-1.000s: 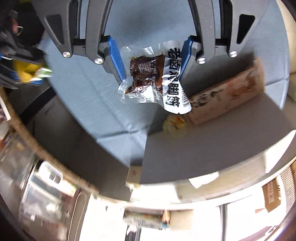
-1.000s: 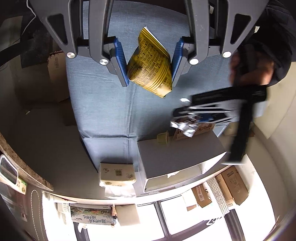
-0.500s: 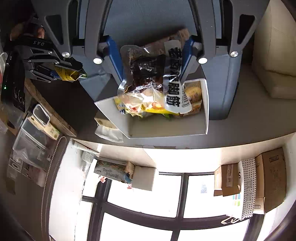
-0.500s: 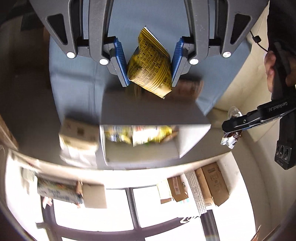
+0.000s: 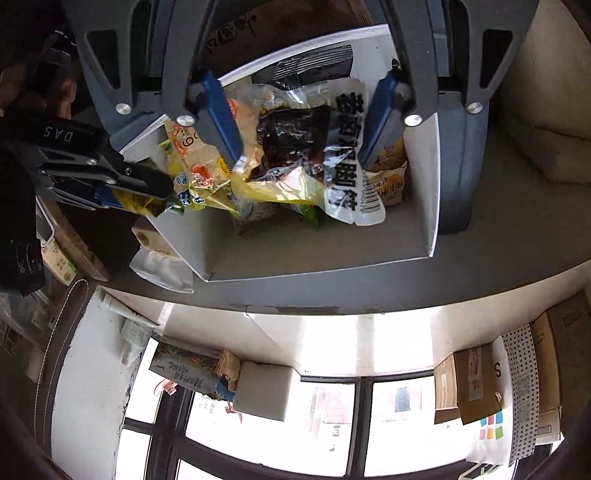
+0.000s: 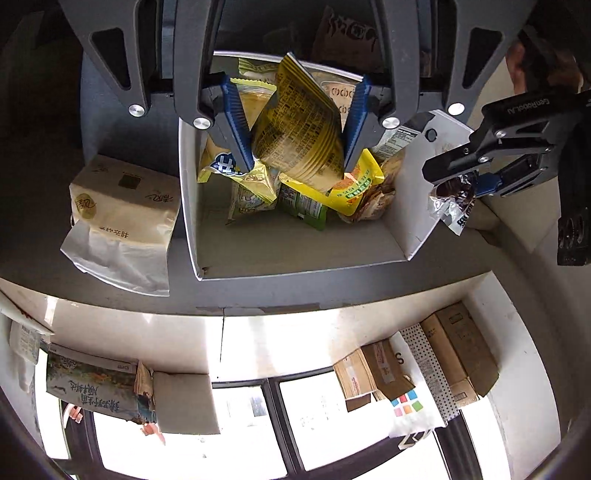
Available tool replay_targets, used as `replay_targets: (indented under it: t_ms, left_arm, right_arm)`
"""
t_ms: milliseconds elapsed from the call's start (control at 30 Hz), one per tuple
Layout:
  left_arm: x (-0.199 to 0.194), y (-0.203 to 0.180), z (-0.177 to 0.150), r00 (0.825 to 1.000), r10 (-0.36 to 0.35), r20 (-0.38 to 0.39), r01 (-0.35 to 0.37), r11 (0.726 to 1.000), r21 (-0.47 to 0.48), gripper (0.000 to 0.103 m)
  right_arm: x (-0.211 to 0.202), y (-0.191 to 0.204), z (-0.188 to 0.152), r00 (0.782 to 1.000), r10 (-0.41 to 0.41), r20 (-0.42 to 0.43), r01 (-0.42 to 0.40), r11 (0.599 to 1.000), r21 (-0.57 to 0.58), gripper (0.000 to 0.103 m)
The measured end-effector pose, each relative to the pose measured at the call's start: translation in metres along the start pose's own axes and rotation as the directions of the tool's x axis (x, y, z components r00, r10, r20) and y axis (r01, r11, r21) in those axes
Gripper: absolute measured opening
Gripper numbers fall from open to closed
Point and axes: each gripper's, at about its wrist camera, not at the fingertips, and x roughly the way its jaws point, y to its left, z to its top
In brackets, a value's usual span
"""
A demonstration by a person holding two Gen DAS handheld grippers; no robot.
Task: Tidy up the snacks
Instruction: 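Grasp the beef jerky pouch with the left tool while the right carries the yellow packet, both into box, then grasp the long illustrated wafer bag beside the box with the right tool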
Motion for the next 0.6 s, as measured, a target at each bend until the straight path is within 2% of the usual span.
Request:
replay_targets:
  t_ms: [33,67,167,233,400,533,600]
  left_arm:
    - [0.004,0.0,0.0,1.0,0.016,-0.018,-0.015,1.0,0.003,0.092]
    - [0.003,0.001,-0.002,1.0,0.028,-0.007,-0.028,1.0,-0.002,0.101]
    - [-0.002,0.008,-0.003,1.0,-0.005,-0.01,0.005,1.0,-0.031,0.103]
    - [-0.008,0.009,-0.005,1.0,0.0,0.003,0.0,1.0,-0.019,0.103]
    - [-0.02,0.007,-0.008,1.0,0.016,0.025,-0.016,1.0,0.0,0.103]
    - [-0.047,0.004,-0.024,0.998,-0.014,0.064,0.013,1.0,0.02,0.103]
    - [-0.066,0.001,-0.04,0.995,-0.006,0.096,0.003,0.999,0.037,0.103]
  right_arm:
    - [0.005,-0.001,0.0,1.0,-0.015,-0.01,0.015,1.0,0.002,0.093]
    - [0.004,-0.003,-0.001,0.999,-0.031,0.008,0.031,1.0,0.004,0.103]
    - [-0.008,-0.006,-0.002,0.996,-0.033,0.08,0.032,0.999,0.017,0.103]
    - [-0.014,-0.01,-0.002,0.996,-0.012,0.091,0.009,0.999,0.034,0.103]
    - [-0.026,-0.009,-0.002,0.994,-0.021,0.103,0.018,1.0,0.023,0.103]
    - [-0.051,0.002,-0.017,0.982,0.056,0.181,-0.056,0.998,-0.006,0.103]
    - [-0.063,0.012,-0.034,0.977,0.073,0.201,-0.064,0.997,-0.048,0.103]
